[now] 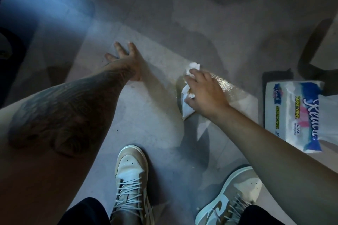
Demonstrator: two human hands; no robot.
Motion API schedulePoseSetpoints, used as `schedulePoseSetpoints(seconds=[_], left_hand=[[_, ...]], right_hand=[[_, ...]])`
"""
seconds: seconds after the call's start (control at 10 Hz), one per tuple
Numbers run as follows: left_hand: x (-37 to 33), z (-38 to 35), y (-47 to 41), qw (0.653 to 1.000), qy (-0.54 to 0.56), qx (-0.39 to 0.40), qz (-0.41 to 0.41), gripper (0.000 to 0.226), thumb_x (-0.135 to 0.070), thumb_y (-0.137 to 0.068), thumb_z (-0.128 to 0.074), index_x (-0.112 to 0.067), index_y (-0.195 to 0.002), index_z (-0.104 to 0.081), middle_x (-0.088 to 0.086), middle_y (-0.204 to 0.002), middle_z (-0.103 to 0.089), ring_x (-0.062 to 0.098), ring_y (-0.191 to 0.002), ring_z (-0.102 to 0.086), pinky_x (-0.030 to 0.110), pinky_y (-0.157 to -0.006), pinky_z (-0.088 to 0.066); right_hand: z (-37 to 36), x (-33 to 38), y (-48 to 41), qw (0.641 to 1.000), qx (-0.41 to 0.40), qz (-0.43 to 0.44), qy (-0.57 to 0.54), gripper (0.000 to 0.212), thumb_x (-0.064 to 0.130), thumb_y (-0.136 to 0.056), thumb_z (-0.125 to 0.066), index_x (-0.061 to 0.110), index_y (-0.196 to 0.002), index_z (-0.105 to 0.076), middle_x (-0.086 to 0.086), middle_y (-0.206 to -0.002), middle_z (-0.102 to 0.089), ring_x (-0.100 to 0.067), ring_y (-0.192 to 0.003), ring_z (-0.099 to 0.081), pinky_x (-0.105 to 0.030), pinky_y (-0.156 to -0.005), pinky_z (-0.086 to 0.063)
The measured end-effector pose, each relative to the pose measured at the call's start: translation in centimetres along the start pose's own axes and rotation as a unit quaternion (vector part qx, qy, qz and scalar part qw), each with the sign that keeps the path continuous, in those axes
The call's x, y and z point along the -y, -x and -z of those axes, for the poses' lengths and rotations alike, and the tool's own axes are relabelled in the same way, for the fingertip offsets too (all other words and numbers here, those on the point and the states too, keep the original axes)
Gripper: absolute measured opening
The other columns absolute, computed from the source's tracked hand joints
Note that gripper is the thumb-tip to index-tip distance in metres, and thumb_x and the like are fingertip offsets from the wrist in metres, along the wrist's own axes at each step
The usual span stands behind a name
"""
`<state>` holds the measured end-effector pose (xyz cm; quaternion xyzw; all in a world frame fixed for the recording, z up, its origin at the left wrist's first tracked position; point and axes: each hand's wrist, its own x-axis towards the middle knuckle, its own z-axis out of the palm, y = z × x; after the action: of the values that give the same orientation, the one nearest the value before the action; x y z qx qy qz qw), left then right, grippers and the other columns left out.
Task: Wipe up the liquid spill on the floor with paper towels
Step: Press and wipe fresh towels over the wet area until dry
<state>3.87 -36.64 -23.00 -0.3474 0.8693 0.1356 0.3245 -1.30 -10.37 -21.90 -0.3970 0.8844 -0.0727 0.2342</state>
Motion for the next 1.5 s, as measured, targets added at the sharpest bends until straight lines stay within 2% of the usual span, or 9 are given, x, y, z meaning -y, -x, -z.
schedulePoseSetpoints(seconds=[0.2, 0.4, 0.5, 0.6, 0.8, 0.9, 1.1, 1.4, 1.5], left_hand=[[0.3, -0.7, -0.8, 1.000, 0.000, 0.004, -0.002, 0.118, -0.024, -0.078, -0.079, -0.020, -0.157, 0.009, 0.022, -0.162, 0.014, 0.056, -0.145, -0.001, 0.073, -0.113, -0.012], [0.4, -0.8, -1.6, 0.999, 0.001, 0.022, 0.035, 0.115, -0.036, -0.083, -0.074, -0.025, -0.157, 0.012, 0.019, -0.162, 0.019, 0.050, -0.148, 0.006, 0.068, -0.116, -0.009], [0.1, -0.7, -2.1, 0.992, 0.066, 0.052, 0.092, 0.106, -0.046, -0.088, -0.066, -0.032, -0.155, 0.015, 0.012, -0.163, 0.024, 0.042, -0.149, 0.014, 0.061, -0.119, -0.006], [0.5, -0.9, -2.1, 0.998, -0.006, 0.037, 0.048, 0.117, -0.046, -0.082, -0.074, -0.026, -0.155, 0.015, 0.019, -0.162, 0.021, 0.048, -0.148, 0.009, 0.066, -0.118, -0.006], [0.6, -1.2, -1.8, 1.000, -0.017, 0.001, 0.000, 0.120, -0.030, -0.078, -0.080, -0.022, -0.157, 0.010, 0.022, -0.162, 0.014, 0.055, -0.146, 0.001, 0.072, -0.113, -0.011], [1.0, -1.2, -2.5, 0.996, -0.038, 0.054, 0.057, 0.120, -0.055, -0.078, -0.071, -0.028, -0.154, 0.016, 0.020, -0.161, 0.022, 0.047, -0.148, 0.011, 0.064, -0.118, -0.006], [1.1, -2.0, -3.2, 0.997, 0.028, 0.025, 0.060, 0.106, -0.056, -0.085, -0.063, -0.033, -0.155, 0.012, 0.016, -0.163, 0.018, 0.047, -0.149, 0.010, 0.064, -0.118, -0.005], [1.9, -2.4, -4.5, 0.992, 0.086, 0.045, 0.083, 0.093, -0.066, -0.086, -0.051, -0.046, -0.150, 0.015, 0.008, -0.163, 0.023, 0.043, -0.148, 0.020, 0.063, -0.117, 0.000], [1.7, -2.3, -4.3, 0.993, 0.065, 0.043, 0.089, 0.105, -0.061, -0.082, -0.059, -0.039, -0.152, 0.016, 0.013, -0.163, 0.021, 0.044, -0.148, 0.015, 0.065, -0.117, -0.004]], right_hand=[[-0.6, -1.0, -1.0, 0.999, -0.021, 0.023, -0.020, 0.036, 0.021, -0.082, -0.072, 0.015, -0.117, -0.069, -0.007, -0.118, -0.062, -0.033, -0.106, -0.057, -0.040, -0.089, -0.045], [1.1, -0.3, -1.1, 0.972, -0.112, -0.112, -0.176, 0.039, 0.015, -0.079, -0.073, 0.026, -0.116, -0.069, 0.010, -0.093, -0.062, -0.021, -0.095, -0.056, -0.029, -0.088, -0.044], [1.9, 0.0, -1.2, 0.906, -0.149, -0.172, -0.358, 0.032, 0.016, -0.083, -0.075, 0.025, -0.113, -0.068, 0.010, -0.096, -0.065, 0.001, -0.084, -0.060, -0.020, -0.084, -0.050], [1.6, 0.1, -0.8, 0.854, -0.175, -0.190, -0.452, 0.028, 0.008, -0.086, -0.073, 0.021, -0.110, -0.064, 0.013, -0.093, -0.063, -0.003, -0.079, -0.063, -0.019, -0.082, -0.053], [-1.7, -2.6, 2.2, 0.946, -0.120, -0.158, -0.257, 0.028, 0.009, -0.081, -0.066, 0.022, -0.106, -0.068, 0.003, -0.105, -0.064, -0.025, -0.099, -0.061, -0.042, -0.092, -0.051], [-1.8, -2.7, 3.3, 0.957, -0.117, -0.137, -0.227, 0.038, 0.003, -0.081, -0.061, 0.017, -0.115, -0.068, 0.001, -0.116, -0.060, -0.024, -0.107, -0.057, -0.031, -0.096, -0.047], [-1.6, -1.4, 4.5, 0.975, -0.070, -0.094, -0.190, 0.060, 0.018, -0.080, -0.072, 0.012, -0.137, -0.055, -0.001, -0.137, -0.049, -0.016, -0.123, -0.046, -0.019, -0.103, -0.033], [-0.7, -1.2, 0.5, 0.978, -0.049, -0.121, -0.160, 0.031, 0.012, -0.082, -0.069, 0.017, -0.113, -0.070, -0.005, -0.114, -0.062, -0.028, -0.099, -0.062, -0.033, -0.085, -0.050], [0.7, -1.1, -1.3, 0.974, -0.111, -0.117, -0.156, 0.029, 0.013, -0.080, -0.068, 0.021, -0.107, -0.071, -0.004, -0.111, -0.063, -0.028, -0.101, -0.060, -0.033, -0.086, -0.050]])
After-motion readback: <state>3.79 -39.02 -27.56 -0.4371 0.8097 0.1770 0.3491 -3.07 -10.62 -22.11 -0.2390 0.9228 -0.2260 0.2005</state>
